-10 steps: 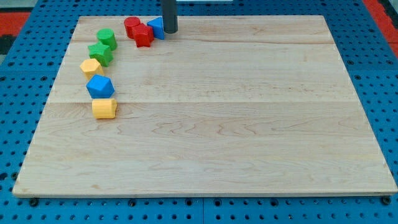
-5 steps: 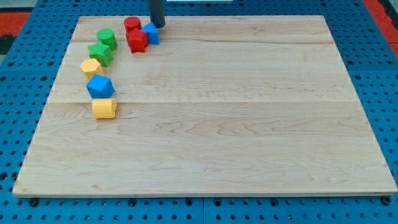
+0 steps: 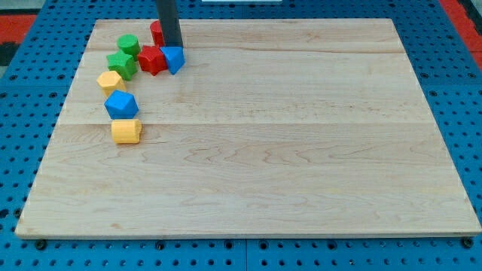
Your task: Move the triangle parallel to the green circle
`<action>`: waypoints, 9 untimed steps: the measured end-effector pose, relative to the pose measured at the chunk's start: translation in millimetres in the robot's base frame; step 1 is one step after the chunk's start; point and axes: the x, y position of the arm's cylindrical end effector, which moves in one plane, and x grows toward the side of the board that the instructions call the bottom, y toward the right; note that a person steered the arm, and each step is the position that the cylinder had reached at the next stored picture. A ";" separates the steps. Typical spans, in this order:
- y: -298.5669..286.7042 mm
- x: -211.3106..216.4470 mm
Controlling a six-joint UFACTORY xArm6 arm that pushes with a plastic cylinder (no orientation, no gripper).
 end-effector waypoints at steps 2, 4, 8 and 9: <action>-45.8 10.3; -36.2 51.1; 23.3 34.1; -18.5 33.8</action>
